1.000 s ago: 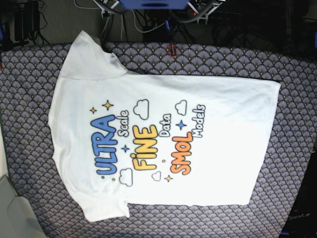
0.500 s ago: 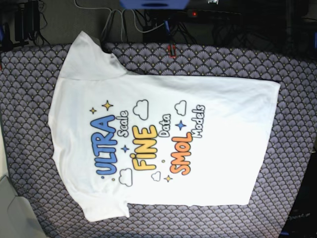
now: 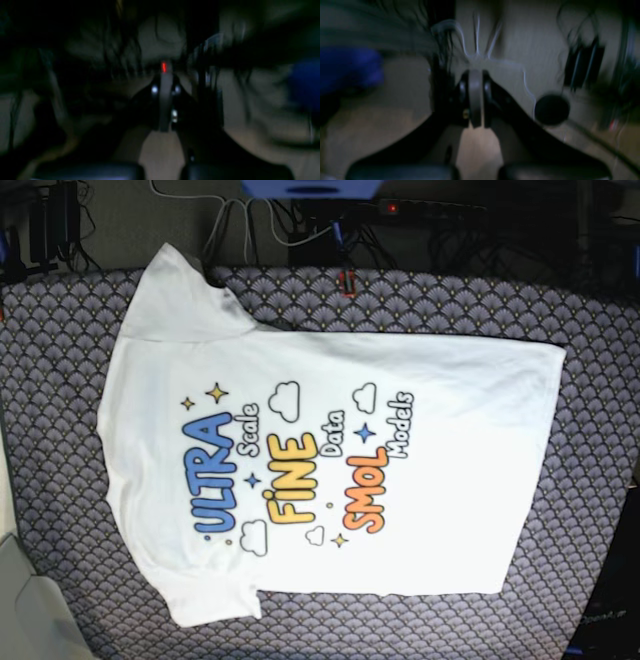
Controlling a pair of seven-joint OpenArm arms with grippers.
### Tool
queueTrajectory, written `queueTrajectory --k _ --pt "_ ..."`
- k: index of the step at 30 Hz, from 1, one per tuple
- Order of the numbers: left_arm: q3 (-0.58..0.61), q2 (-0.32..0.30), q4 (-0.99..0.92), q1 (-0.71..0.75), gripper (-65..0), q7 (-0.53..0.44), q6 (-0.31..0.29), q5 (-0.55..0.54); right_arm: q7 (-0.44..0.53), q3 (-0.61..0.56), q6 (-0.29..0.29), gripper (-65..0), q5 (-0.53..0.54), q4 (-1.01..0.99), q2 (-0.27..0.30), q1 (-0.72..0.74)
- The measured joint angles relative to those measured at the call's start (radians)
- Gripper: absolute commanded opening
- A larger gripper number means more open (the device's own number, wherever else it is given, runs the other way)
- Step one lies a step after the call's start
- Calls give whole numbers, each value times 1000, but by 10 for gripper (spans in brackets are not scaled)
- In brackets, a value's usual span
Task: Fold the T-shirt properly
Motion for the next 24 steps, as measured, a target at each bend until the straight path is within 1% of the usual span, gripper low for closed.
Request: queueTrajectory --k 2,5,8,9,11,12,13,14,16,17,19,21,22,23,24 --pt "3 -18 142 59 -647 2 -15 4 -7 5 -3 -650 0 116 8 -55" --pt "0 -32 312 131 -646 10 1 0 -8 39 4 -650 0 271 8 -118" --pt "-2 -33 439 160 -645 16 -4 1 -13 84 -1 -650 1 407 8 -149" --pt "-3 -31 469 162 -645 9 -10 1 -2 92 -2 -642 0 444 8 -154" --pt "-25 -27 531 161 -644 18 -10 2 -3 105 0 -592 0 497 7 -150" --pt "-42 -24 562 159 -635 40 -7 1 0 114 1 -561 2 510 8 -148" --pt "-56 -24 589 156 -619 78 -8 1 -4 117 0 -531 1 518 8 -144" --pt "-68 -26 618 153 -586 114 -3 1 -6 121 1 -496 0 519 8 -131" --pt "-80 -23 680 141 -507 164 -3 0 -10 117 2 -440 0 512 11 -87" --pt "-84 -21 703 132 -468 169 -5 0 -12 116 2 -420 1 510 11 -66" --pt "-84 -20 734 116 -401 173 -16 4 -24 116 5 -397 1 509 27 -37" --pt "-102 -21 739 111 -362 176 -17 4 -97 114 5 -392 1 507 45 -7" --pt "-107 -24 739 108 -351 186 -10 4 -123 114 12 -392 1 506 43 22" --pt "-110 -26 738 100 -345 189 -1 3 -145 114 33 -393 1 505 43 53" --pt "-110 -26 737 88 -345 191 -1 3 -171 118 84 -394 1 507 43 85"
